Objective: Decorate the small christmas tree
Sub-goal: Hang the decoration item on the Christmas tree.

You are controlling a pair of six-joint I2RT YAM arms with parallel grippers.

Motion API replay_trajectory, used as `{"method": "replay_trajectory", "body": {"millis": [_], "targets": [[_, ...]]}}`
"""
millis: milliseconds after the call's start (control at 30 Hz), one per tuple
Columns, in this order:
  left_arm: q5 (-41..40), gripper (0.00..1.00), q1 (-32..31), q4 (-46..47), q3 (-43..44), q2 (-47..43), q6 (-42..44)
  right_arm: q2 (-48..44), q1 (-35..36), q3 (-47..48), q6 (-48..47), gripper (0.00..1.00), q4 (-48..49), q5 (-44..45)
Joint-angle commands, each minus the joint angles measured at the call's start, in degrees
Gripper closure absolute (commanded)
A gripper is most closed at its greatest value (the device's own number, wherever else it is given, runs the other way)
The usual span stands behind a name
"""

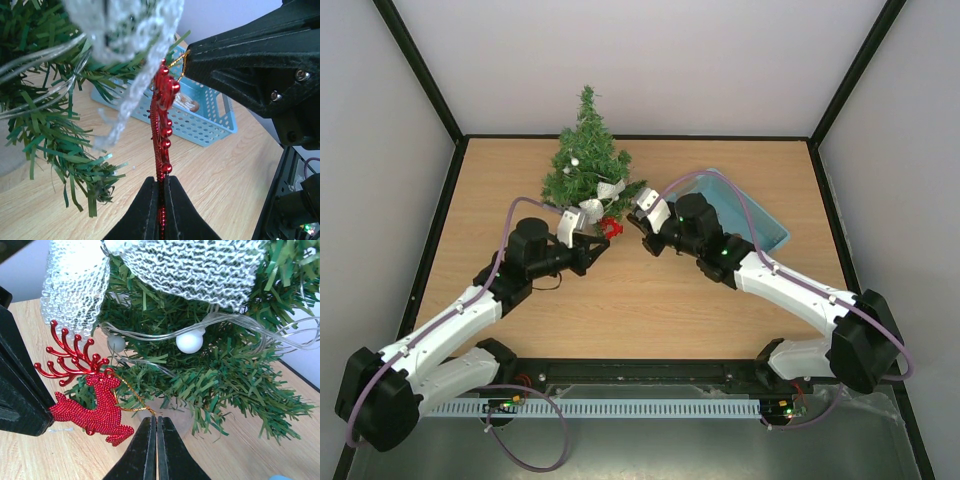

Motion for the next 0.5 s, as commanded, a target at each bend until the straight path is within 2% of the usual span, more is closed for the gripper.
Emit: {"method": "replay_trajectory", "body": {"millis": [0, 467], "targets": [[-0.8, 0.97, -0.5, 3.2, -0.4, -0.3, -0.6, 0.5, -0.4, 1.9, -1.6, 0.98, 2.6, 1.8], [0.3, 0.98, -1.2, 5.0, -0.8, 2.1, -2.8, 4.7, -0.5, 4.4, -2.1, 0.98, 3.3, 2.9]]}}
